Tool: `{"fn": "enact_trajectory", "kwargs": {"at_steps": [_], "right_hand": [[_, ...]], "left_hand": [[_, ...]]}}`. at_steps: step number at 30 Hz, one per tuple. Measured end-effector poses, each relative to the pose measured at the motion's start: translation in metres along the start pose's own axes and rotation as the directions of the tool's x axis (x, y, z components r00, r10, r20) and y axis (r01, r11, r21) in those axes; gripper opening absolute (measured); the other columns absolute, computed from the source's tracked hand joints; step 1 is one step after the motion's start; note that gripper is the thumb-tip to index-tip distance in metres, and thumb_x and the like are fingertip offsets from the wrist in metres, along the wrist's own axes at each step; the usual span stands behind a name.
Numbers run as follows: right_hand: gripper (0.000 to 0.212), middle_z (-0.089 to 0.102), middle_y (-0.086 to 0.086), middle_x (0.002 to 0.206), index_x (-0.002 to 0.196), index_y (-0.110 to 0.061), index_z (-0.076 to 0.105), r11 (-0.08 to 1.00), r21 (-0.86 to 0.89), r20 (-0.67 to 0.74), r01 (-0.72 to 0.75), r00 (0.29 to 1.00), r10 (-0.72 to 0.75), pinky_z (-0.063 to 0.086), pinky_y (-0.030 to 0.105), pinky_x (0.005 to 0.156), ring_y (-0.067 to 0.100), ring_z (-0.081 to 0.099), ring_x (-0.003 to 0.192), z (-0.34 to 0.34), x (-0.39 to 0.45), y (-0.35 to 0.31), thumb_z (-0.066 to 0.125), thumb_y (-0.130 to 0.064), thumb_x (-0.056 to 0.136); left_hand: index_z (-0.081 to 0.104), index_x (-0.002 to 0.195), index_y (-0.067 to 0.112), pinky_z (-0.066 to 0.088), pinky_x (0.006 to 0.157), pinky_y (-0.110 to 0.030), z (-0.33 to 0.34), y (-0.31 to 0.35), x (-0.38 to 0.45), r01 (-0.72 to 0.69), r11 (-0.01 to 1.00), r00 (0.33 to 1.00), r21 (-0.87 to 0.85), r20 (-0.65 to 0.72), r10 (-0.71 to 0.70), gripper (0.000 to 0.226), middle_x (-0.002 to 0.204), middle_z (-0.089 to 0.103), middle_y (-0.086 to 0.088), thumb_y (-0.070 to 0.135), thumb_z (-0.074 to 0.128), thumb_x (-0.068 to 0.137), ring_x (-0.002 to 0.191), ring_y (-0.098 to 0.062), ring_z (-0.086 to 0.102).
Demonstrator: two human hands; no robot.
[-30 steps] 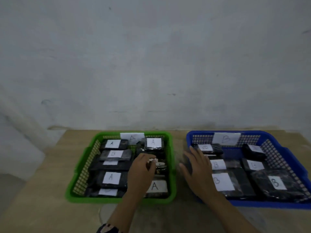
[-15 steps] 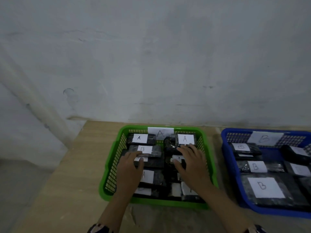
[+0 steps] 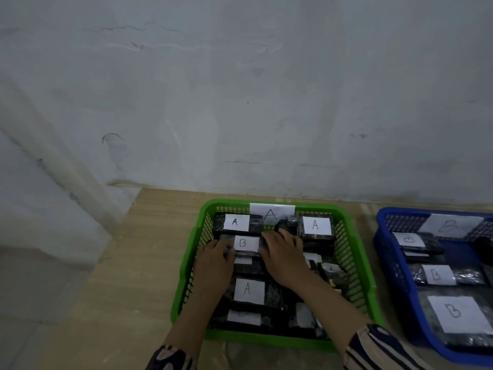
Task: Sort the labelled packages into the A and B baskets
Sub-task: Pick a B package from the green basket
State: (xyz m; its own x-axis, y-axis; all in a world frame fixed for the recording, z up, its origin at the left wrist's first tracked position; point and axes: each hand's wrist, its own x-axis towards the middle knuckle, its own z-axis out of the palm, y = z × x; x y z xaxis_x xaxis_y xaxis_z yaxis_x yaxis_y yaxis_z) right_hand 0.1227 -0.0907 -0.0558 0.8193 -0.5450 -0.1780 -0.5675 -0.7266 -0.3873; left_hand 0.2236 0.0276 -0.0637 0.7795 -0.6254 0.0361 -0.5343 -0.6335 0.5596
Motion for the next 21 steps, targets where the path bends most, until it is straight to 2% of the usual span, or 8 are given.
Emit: {"fn": "enact_trajectory", "kwargs": {"at_steps": [3, 8, 11, 13, 16, 18, 20, 21], "right_hand": [[0.046, 0.033, 0.003, 0.142, 0.137, -0.021, 0.027, 1.000, 0.026, -0.016, -0.007, 1.000, 0.007, 0.010, 0.039, 0.108, 0.022, 0.017, 0.135, -0.001, 0.002, 0.000, 0.038, -0.033, 0.095], [0.032, 0.042, 0.003, 0.126, 0.124, -0.022, 0.045, 0.979, 0.200, -0.068, 0.028, 0.998, -0.015, 0.017, 0.032, 0.101, 0.024, 0.035, 0.119, -0.014, -0.006, -0.002, 0.049, -0.022, 0.092], [0.027, 0.046, 0.007, 0.120, 0.119, -0.019, 0.051, 0.948, 0.318, -0.129, 0.027, 0.992, 0.015, 0.025, 0.035, 0.103, 0.029, 0.042, 0.112, -0.018, -0.018, 0.006, 0.051, -0.020, 0.091], [0.030, 0.051, 0.006, 0.120, 0.118, -0.019, 0.052, 0.898, 0.439, -0.181, 0.009, 0.980, 0.079, 0.034, 0.044, 0.103, 0.027, 0.048, 0.112, -0.024, -0.030, 0.013, 0.056, -0.023, 0.088], [0.036, 0.054, 0.003, 0.123, 0.122, -0.020, 0.048, 0.793, 0.607, -0.213, -0.041, 0.954, 0.213, 0.038, 0.044, 0.102, 0.022, 0.049, 0.115, -0.038, -0.053, 0.020, 0.055, -0.028, 0.088], [0.040, 0.054, 0.002, 0.119, 0.127, -0.019, 0.044, 0.721, 0.692, -0.242, -0.036, 0.929, 0.279, 0.042, 0.030, 0.096, 0.018, 0.050, 0.113, -0.046, -0.067, 0.028, 0.054, -0.024, 0.089], [0.041, 0.052, 0.001, 0.119, 0.130, -0.019, 0.041, 0.668, 0.744, -0.269, -0.025, 0.904, 0.333, 0.039, 0.009, 0.079, 0.010, 0.049, 0.106, -0.054, -0.081, 0.038, 0.052, -0.019, 0.090], [0.042, 0.052, -0.002, 0.118, 0.130, -0.020, 0.040, 0.654, 0.756, -0.279, -0.024, 0.892, 0.355, 0.037, 0.004, 0.074, 0.008, 0.048, 0.105, -0.057, -0.088, 0.043, 0.052, -0.018, 0.090]], "left_hand": [[0.057, 0.100, 0.009, 0.041, 0.083, -0.035, -0.001, 0.002, 0.002, 0.043, 0.995, 0.999, -0.092, 0.006, -0.042, 0.016, 0.102, 0.062, -0.010, 0.019, 0.053, 0.088, 0.097, -0.029, 0.054], [0.037, 0.132, 0.009, 0.045, 0.094, -0.037, -0.010, 0.012, 0.001, 0.073, 0.949, 0.997, -0.308, -0.010, -0.080, 0.053, 0.127, 0.053, -0.011, 0.015, 0.061, 0.085, 0.115, -0.026, 0.051], [0.052, 0.112, 0.009, 0.043, 0.078, -0.032, -0.014, 0.018, -0.002, -0.004, 0.963, 1.000, -0.270, 0.004, 0.005, 0.030, 0.103, 0.057, -0.011, 0.013, 0.061, 0.084, 0.099, -0.028, 0.055], [0.051, 0.097, 0.013, 0.038, 0.072, -0.029, -0.019, 0.029, -0.008, -0.043, 0.946, 0.999, -0.322, 0.012, 0.049, 0.014, 0.093, 0.054, -0.007, 0.008, 0.058, 0.085, 0.089, -0.024, 0.052], [0.047, 0.093, 0.018, 0.039, 0.063, -0.026, -0.021, 0.049, -0.019, -0.113, 0.929, 0.992, -0.353, 0.018, 0.128, 0.014, 0.086, 0.055, -0.005, 0.007, 0.055, 0.088, 0.080, -0.022, 0.053], [0.046, 0.092, 0.017, 0.040, 0.056, -0.025, -0.018, 0.064, -0.027, -0.151, 0.920, 0.986, -0.361, 0.012, 0.167, 0.014, 0.076, 0.055, -0.001, 0.007, 0.055, 0.088, 0.069, -0.021, 0.053], [0.046, 0.091, 0.017, 0.039, 0.054, -0.021, -0.014, 0.080, -0.035, -0.176, 0.913, 0.981, -0.368, 0.011, 0.193, 0.014, 0.069, 0.051, 0.007, 0.007, 0.055, 0.087, 0.064, -0.015, 0.050], [0.047, 0.090, 0.017, 0.039, 0.055, -0.020, -0.011, 0.087, -0.038, -0.178, 0.909, 0.980, -0.377, 0.019, 0.200, 0.013, 0.070, 0.050, 0.009, 0.007, 0.055, 0.087, 0.065, -0.013, 0.050]]}}
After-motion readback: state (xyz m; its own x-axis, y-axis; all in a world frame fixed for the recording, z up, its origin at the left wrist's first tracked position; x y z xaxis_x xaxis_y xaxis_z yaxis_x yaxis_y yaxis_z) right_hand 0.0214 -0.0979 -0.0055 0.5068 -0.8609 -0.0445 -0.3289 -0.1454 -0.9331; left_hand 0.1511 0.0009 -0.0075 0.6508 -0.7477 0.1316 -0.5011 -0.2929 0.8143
